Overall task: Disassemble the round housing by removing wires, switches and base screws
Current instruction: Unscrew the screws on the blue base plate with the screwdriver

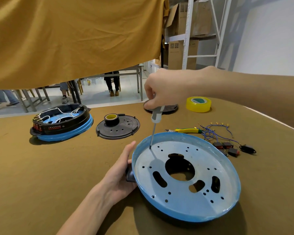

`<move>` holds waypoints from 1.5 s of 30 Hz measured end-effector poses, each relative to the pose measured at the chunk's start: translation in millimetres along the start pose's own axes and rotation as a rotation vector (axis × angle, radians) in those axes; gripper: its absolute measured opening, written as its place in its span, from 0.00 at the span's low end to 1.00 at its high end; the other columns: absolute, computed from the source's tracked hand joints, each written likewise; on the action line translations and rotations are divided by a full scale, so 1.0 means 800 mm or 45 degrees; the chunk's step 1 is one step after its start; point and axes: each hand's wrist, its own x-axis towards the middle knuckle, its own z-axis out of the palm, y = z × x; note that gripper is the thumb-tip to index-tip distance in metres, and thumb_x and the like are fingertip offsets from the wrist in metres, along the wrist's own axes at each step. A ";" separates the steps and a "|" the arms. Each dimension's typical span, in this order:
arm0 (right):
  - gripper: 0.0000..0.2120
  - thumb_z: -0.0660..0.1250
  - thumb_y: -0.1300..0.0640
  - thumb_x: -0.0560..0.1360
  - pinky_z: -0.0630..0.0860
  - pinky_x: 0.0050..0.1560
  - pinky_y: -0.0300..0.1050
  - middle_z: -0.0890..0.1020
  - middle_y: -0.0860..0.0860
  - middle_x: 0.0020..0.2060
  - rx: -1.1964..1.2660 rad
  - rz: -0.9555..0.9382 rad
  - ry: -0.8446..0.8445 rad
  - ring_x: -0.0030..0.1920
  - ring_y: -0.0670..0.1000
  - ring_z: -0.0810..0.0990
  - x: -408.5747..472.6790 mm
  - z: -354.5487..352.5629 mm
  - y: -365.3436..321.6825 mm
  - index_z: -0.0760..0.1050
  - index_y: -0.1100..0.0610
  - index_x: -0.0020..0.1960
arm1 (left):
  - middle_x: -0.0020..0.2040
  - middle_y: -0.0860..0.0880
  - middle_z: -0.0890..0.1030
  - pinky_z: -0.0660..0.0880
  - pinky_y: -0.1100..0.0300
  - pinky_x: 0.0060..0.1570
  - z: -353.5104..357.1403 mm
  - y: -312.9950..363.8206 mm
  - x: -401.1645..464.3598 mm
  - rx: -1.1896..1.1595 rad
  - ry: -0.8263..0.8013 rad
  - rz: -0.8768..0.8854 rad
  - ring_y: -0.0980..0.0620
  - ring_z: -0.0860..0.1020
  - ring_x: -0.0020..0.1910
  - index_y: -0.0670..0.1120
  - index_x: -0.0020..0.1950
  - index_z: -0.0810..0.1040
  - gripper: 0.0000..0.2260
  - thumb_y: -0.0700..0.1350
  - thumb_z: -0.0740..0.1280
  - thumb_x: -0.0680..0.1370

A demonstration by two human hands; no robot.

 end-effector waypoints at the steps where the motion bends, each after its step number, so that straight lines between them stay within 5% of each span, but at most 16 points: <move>1: 0.19 0.69 0.39 0.77 0.84 0.43 0.49 0.85 0.53 0.39 0.082 0.015 0.005 0.41 0.55 0.85 -0.001 -0.003 0.005 0.83 0.56 0.46 | 0.43 0.40 0.85 0.82 0.49 0.44 -0.002 0.001 -0.001 -0.071 -0.017 -0.016 0.42 0.83 0.38 0.40 0.48 0.84 0.23 0.61 0.70 0.76; 3: 0.16 0.71 0.39 0.75 0.83 0.39 0.45 0.85 0.50 0.39 0.235 0.075 0.059 0.40 0.51 0.84 -0.007 -0.010 0.019 0.82 0.52 0.46 | 0.36 0.42 0.82 0.80 0.53 0.30 -0.005 0.004 0.000 -0.165 0.004 0.002 0.45 0.81 0.30 0.40 0.47 0.82 0.14 0.50 0.64 0.81; 5: 0.14 0.73 0.40 0.74 0.77 0.29 0.37 0.85 0.49 0.36 0.387 0.143 0.105 0.32 0.46 0.83 -0.020 -0.015 0.035 0.82 0.51 0.46 | 0.28 0.44 0.78 0.76 0.57 0.22 -0.008 0.004 0.001 -0.171 0.057 0.053 0.48 0.77 0.23 0.41 0.34 0.80 0.11 0.39 0.63 0.75; 10: 0.15 0.73 0.40 0.74 0.69 0.25 0.38 0.81 0.48 0.27 0.754 0.304 0.194 0.22 0.43 0.73 -0.082 0.014 0.058 0.83 0.53 0.43 | 0.22 0.47 0.73 0.70 0.64 0.20 0.001 0.012 -0.013 -0.106 0.148 0.144 0.50 0.70 0.17 0.45 0.21 0.72 0.14 0.38 0.65 0.67; 13: 0.16 0.72 0.38 0.73 0.67 0.32 0.42 0.82 0.50 0.33 0.799 0.382 0.379 0.24 0.42 0.73 -0.119 0.033 0.058 0.83 0.51 0.40 | 0.19 0.49 0.73 0.67 0.67 0.16 0.007 0.021 -0.015 -0.110 0.147 0.238 0.50 0.71 0.15 0.44 0.27 0.74 0.23 0.35 0.57 0.82; 15: 0.15 0.71 0.39 0.74 0.67 0.32 0.42 0.80 0.47 0.30 0.823 0.418 0.545 0.25 0.41 0.73 -0.141 0.036 0.057 0.83 0.50 0.39 | 0.21 0.49 0.79 0.70 0.65 0.16 0.023 0.031 -0.023 -0.089 0.182 0.339 0.52 0.77 0.18 0.42 0.40 0.76 0.17 0.37 0.55 0.85; 20: 0.21 0.67 0.41 0.79 0.63 0.20 0.34 0.83 0.53 0.28 1.235 0.490 0.684 0.17 0.48 0.68 -0.195 0.030 0.060 0.84 0.56 0.38 | 0.42 0.46 0.88 0.78 0.59 0.28 0.074 0.073 -0.041 0.083 0.169 0.538 0.50 0.85 0.35 0.48 0.49 0.88 0.09 0.51 0.71 0.79; 24: 0.24 0.65 0.37 0.78 0.61 0.19 0.35 0.77 0.50 0.21 1.408 0.682 0.586 0.17 0.48 0.63 -0.229 0.041 0.062 0.84 0.52 0.34 | 0.52 0.47 0.88 0.80 0.54 0.50 0.101 0.081 -0.053 0.126 0.195 0.774 0.47 0.83 0.56 0.49 0.60 0.84 0.09 0.45 0.69 0.81; 27: 0.26 0.67 0.35 0.74 0.59 0.21 0.38 0.77 0.53 0.24 1.664 0.827 0.423 0.19 0.48 0.62 -0.243 0.059 0.068 0.83 0.57 0.34 | 0.52 0.50 0.88 0.80 0.52 0.58 0.107 0.083 -0.056 0.295 0.228 0.886 0.48 0.83 0.57 0.50 0.59 0.85 0.09 0.44 0.70 0.80; 34: 0.22 0.71 0.39 0.73 0.59 0.17 0.35 0.74 0.49 0.21 1.919 0.853 0.164 0.18 0.45 0.62 -0.244 0.069 0.089 0.82 0.55 0.30 | 0.46 0.60 0.87 0.77 0.67 0.46 0.098 0.077 -0.053 0.653 0.244 1.091 0.63 0.83 0.49 0.56 0.54 0.86 0.07 0.45 0.72 0.79; 38: 0.21 0.72 0.39 0.72 0.59 0.18 0.35 0.76 0.51 0.24 1.848 0.836 0.152 0.19 0.46 0.62 -0.230 0.065 0.097 0.83 0.56 0.31 | 0.50 0.56 0.87 0.80 0.69 0.49 0.092 0.065 -0.045 0.629 0.293 1.196 0.65 0.82 0.51 0.51 0.59 0.85 0.09 0.42 0.70 0.80; 42: 0.17 0.74 0.40 0.69 0.59 0.17 0.35 0.79 0.58 0.32 1.866 0.824 0.220 0.19 0.46 0.62 -0.223 0.051 0.100 0.86 0.55 0.36 | 0.52 0.56 0.87 0.81 0.58 0.57 0.087 0.060 -0.038 0.533 0.273 1.170 0.60 0.83 0.54 0.49 0.61 0.85 0.11 0.43 0.69 0.81; 45: 0.17 0.73 0.41 0.72 0.59 0.18 0.35 0.80 0.60 0.33 1.800 0.771 0.316 0.20 0.46 0.62 -0.221 0.042 0.099 0.87 0.56 0.41 | 0.51 0.57 0.87 0.81 0.59 0.56 0.083 0.054 -0.032 0.475 0.269 1.197 0.59 0.83 0.54 0.51 0.61 0.85 0.10 0.43 0.68 0.81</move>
